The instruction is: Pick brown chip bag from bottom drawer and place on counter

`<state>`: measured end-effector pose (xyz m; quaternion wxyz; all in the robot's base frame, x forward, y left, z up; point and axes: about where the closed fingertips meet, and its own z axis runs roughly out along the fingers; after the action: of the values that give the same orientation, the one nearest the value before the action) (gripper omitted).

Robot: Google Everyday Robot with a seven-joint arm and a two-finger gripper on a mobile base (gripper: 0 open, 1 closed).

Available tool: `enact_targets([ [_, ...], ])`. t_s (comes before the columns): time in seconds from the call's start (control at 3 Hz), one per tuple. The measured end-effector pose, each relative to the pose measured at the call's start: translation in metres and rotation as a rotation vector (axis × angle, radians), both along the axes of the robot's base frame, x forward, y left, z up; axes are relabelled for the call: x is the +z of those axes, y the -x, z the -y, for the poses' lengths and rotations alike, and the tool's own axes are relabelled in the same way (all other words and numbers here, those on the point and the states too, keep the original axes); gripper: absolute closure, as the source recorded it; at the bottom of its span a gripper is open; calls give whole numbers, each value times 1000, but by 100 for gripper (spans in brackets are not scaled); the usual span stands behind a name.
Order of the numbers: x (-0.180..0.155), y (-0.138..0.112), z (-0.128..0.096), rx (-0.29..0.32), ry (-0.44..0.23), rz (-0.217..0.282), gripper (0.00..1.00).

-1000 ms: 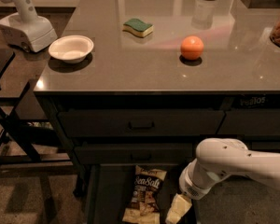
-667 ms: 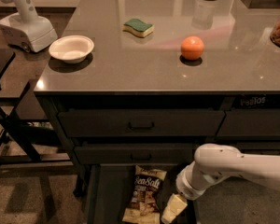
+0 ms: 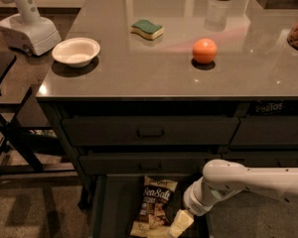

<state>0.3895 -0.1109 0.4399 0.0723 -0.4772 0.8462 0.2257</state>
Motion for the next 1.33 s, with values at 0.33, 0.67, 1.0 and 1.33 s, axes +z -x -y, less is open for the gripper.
enact_targets([
  [0.33, -33, 2, -13, 9, -53, -23, 0],
  [0.67, -84, -7, -41, 35, -123, -40, 0],
  [1.0, -118, -16, -65, 43, -175, -58, 0],
  [1.33, -124, -14, -67, 38, -181, -67, 0],
])
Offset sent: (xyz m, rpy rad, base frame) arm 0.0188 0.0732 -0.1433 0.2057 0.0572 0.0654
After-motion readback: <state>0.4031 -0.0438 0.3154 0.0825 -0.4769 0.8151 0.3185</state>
